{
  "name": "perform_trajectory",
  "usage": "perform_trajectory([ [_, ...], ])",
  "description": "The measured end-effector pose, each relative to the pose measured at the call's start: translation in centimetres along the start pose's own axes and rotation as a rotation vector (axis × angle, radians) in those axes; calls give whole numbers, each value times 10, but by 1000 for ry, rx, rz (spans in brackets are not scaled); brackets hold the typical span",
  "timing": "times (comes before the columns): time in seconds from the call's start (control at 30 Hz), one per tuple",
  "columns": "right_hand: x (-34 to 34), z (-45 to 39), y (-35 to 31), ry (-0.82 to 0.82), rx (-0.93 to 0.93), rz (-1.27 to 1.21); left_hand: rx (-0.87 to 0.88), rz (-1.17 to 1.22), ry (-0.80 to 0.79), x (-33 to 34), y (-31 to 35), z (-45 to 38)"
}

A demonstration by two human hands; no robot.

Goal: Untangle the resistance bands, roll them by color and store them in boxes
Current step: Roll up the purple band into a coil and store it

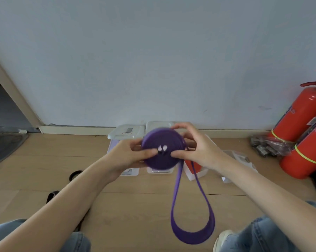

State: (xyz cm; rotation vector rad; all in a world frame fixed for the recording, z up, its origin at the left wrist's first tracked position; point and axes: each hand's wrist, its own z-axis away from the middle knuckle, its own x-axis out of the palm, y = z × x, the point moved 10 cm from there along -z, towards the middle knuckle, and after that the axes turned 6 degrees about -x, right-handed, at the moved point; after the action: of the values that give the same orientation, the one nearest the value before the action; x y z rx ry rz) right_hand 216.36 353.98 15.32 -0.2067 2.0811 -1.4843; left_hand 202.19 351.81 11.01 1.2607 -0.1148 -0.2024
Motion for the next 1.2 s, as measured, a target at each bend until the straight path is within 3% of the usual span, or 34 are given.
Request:
perform_trajectory([
  [0.13,-3,-2,-2,61,-40,-87,-37,98,-52,3,2,1],
  [0.33,28,4,3,-226,-31,179,-41,-198,-137,14,-5,5],
  [0.43,16,1,3,-103,-2,149,-10,-209,-105,14,-3,4],
  [0.57,-12,-3,-4,108,16,-192,3,35,-103,5,7,2],
  [0.7,-11,-4,-9,105,-4,-133,-26,225,-114,2,5,0],
  [0.77,-16,-6,-12,101,-12,-62,-34,179,-119,2,4,-1],
  [0.93,5,-3,-9,-86,-21,159,-34,-67,-153,12,2,0],
  [1.1,7,-5,-8,-67,-26,126,21,-153,-119,19,1,0],
  [1.2,-5,-7,-8,27,-26,15,35,-95,-49,5,9,-1],
])
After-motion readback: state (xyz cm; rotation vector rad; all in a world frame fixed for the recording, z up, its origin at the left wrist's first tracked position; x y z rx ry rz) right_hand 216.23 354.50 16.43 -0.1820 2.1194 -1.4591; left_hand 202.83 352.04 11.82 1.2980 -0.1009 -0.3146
